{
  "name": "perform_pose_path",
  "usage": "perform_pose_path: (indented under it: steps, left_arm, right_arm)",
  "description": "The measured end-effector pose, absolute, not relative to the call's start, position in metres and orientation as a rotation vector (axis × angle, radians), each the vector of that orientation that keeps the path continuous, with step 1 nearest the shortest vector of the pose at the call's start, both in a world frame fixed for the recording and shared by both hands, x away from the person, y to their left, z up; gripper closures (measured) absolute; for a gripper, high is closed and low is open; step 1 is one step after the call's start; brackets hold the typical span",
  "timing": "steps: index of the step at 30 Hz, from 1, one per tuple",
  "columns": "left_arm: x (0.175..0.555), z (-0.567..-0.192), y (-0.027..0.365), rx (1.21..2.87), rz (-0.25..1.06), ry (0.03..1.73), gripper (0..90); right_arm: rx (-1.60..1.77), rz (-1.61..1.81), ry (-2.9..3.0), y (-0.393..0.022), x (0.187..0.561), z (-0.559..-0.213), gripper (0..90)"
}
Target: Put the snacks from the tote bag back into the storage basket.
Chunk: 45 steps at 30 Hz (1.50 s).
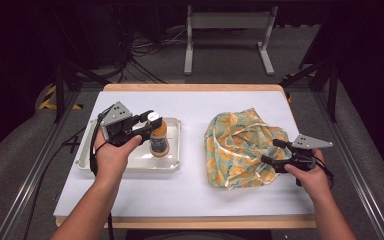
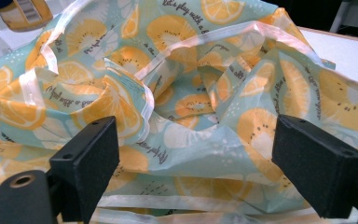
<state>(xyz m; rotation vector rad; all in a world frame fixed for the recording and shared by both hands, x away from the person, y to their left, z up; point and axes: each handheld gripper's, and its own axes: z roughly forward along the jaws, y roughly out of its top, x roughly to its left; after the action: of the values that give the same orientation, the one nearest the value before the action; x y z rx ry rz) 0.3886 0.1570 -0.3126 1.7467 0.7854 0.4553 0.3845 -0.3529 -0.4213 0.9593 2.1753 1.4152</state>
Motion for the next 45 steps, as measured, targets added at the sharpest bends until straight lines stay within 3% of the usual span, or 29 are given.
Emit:
perform_pose_path:
  steps: [45]
  left_arm:
    - [0.382,-0.354,0.152,1.785,0.346,0.787,58.3]
  right_arm:
    - [0.964,1.397,2.197,-0.35,0.387,-0.427,14.7]
